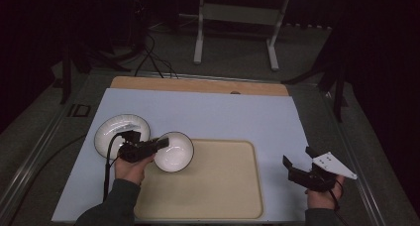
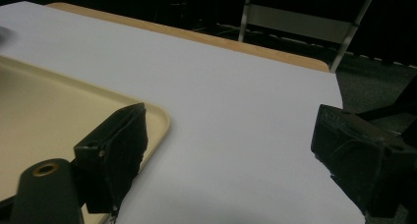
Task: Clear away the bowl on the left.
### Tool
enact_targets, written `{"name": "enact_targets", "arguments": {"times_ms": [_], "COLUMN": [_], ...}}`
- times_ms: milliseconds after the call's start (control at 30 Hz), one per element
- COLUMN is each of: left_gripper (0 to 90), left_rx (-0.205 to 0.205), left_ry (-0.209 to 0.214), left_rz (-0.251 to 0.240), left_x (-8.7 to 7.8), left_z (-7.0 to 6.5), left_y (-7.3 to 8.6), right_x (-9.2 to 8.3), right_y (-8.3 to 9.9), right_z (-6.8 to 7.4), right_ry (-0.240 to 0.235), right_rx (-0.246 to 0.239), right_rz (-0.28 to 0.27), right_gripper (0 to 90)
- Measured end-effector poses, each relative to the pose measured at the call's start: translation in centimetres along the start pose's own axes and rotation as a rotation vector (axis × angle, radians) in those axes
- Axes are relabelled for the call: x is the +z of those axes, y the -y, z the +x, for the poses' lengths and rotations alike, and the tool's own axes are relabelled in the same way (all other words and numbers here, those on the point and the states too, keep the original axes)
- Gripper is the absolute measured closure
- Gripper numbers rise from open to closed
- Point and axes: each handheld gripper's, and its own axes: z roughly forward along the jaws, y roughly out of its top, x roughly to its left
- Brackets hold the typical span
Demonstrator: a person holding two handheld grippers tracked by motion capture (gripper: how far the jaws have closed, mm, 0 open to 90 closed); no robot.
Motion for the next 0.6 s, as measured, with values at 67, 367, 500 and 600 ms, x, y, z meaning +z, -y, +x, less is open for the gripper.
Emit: {"name": "enact_targets", "arguments": {"times_ms": [67, 367, 500, 600], "left_gripper": [74.7, 74.8, 74.7, 74.7], "left_rx": [0.001, 0.015, 0.019, 0.021], "left_ry": [0.002, 0.002, 0.007, 0.012], "left_rz": [0.004, 0.027, 0.041, 0.05], "left_x": [0.2, 0.8, 1.2, 1.4], "left_z": [-0.1, -0.5, -0.7, -0.8], "left_y": [0.1, 0.4, 0.5, 0.7], "right_x": [0.0, 0.0, 0.0, 0.0], "right_y": [0.0, 0.0, 0.0, 0.0], "right_z": [0.0, 0.1, 0.0, 0.0], "right_ry": [0.0, -0.001, 0.0, 0.0], "right_rx": [0.001, -0.003, 0.0, -0.001], "right_rz": [0.001, 0.001, 0.001, 0.002], "right_gripper": [13.6, 13.6, 13.6, 13.6]}}
